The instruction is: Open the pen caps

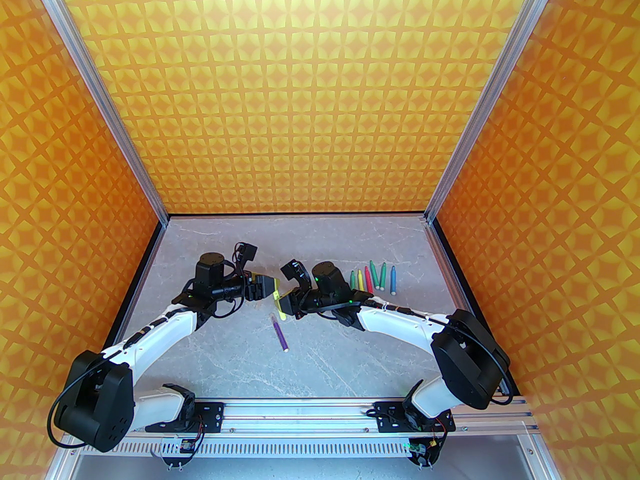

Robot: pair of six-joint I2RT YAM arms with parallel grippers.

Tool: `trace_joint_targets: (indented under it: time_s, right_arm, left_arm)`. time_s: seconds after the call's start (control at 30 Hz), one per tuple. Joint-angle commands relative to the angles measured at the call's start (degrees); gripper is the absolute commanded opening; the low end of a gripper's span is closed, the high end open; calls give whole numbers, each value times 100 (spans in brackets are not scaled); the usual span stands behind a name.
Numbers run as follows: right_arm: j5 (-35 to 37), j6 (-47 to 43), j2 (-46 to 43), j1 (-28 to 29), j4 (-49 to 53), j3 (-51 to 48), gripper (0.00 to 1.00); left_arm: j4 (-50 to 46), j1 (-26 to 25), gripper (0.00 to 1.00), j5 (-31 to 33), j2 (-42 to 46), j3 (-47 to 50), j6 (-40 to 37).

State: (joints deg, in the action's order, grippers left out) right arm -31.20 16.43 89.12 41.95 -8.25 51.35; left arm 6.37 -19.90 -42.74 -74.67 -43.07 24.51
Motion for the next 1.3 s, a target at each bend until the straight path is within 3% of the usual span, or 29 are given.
trace_joint_targets:
  time_s: [0.0,0.5,1.27]
  right_arm:
    - [-132,-45,-140,-29,-169,-64,0]
    - [-27,-50,-176,-29,-223,-99,0]
    - [190,-76,-279,-29,-247,-220,0]
  left_arm:
    - [119,-82,64,-144,-47,-211,51]
    - [79,-129,43,-199,-126,-265,7]
    - [-92,-232,25,-244,-241,-361,-154]
